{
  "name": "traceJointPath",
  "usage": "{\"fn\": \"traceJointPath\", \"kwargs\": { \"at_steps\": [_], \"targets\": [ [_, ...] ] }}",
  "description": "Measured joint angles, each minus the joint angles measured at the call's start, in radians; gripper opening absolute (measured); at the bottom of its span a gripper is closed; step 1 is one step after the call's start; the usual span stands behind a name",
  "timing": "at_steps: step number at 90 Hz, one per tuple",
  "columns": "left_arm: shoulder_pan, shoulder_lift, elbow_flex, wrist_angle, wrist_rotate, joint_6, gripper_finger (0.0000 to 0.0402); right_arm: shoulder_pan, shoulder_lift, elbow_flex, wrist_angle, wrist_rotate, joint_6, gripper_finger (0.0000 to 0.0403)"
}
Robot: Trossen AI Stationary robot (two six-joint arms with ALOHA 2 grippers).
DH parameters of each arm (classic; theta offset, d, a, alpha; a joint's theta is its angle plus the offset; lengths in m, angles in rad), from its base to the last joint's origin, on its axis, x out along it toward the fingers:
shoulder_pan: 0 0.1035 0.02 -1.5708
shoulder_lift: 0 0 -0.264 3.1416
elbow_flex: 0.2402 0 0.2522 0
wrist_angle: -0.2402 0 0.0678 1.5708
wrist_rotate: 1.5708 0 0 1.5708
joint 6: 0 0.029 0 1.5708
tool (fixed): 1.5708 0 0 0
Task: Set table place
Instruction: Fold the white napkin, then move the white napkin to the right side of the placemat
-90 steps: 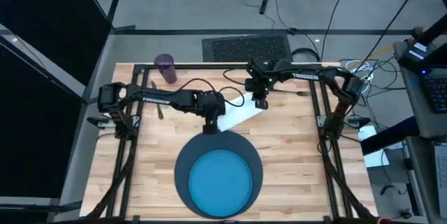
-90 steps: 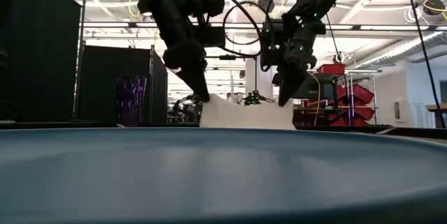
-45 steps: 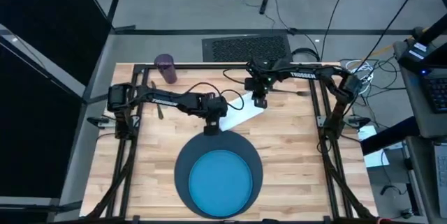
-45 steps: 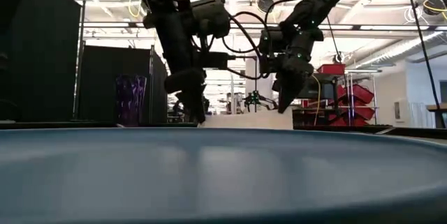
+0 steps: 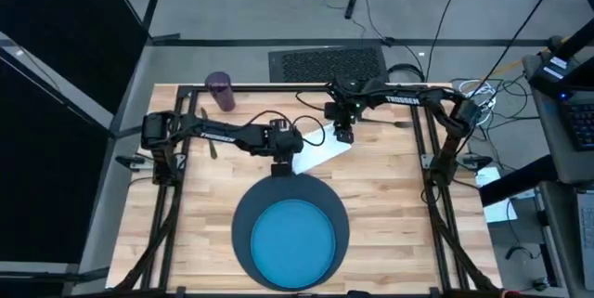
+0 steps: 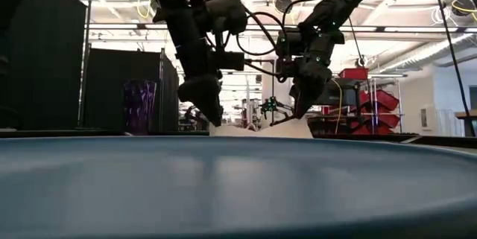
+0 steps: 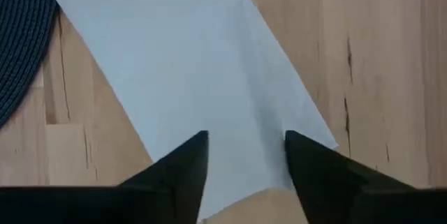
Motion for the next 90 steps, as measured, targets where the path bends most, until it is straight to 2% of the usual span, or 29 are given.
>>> {"fn": "traceJointPath", "kwargs": {
  "at_steps": [13, 23, 28, 35, 44, 59, 74, 81, 90],
  "targets": [
    [-0.017, -0.024, 0.001, 0.006, -0.069, 0.016, 0.0156, 0.000, 0.000, 0.002, 0.014, 0.004, -0.003, 0.0211],
    [-0.029, -0.045, 0.003, 0.013, -0.096, 0.060, 0.0158, 0.001, 0.000, 0.027, 0.021, 0.061, -0.022, 0.0222],
    [-0.034, -0.060, 0.003, 0.029, -0.066, 0.078, 0.0158, 0.000, 0.000, 0.051, 0.022, 0.076, -0.035, 0.0226],
    [-0.037, -0.063, 0.009, 0.096, 0.029, 0.088, 0.0158, -0.002, 0.000, 0.098, 0.030, 0.098, -0.048, 0.0228],
    [-0.036, -0.058, 0.006, 0.081, 0.130, 0.091, 0.0158, -0.004, 0.000, 0.161, 0.023, 0.105, -0.045, 0.0228],
    [-0.015, -0.047, 0.006, 0.078, 0.142, 0.032, 0.0158, -0.035, -0.002, 0.239, -0.097, 0.104, -0.041, 0.0228],
    [0.031, -0.047, 0.006, 0.043, 0.179, -0.047, 0.0158, -0.106, -0.045, 0.243, -0.224, 0.095, 0.000, 0.0228],
    [0.052, -0.047, 0.006, 0.004, 0.214, -0.030, 0.0157, -0.141, -0.066, 0.243, -0.269, 0.063, 0.026, 0.0228],
    [0.051, -0.047, 0.006, -0.102, 0.263, 0.076, 0.0157, -0.169, -0.094, 0.243, -0.296, 0.010, 0.041, 0.0228]
  ]
}}
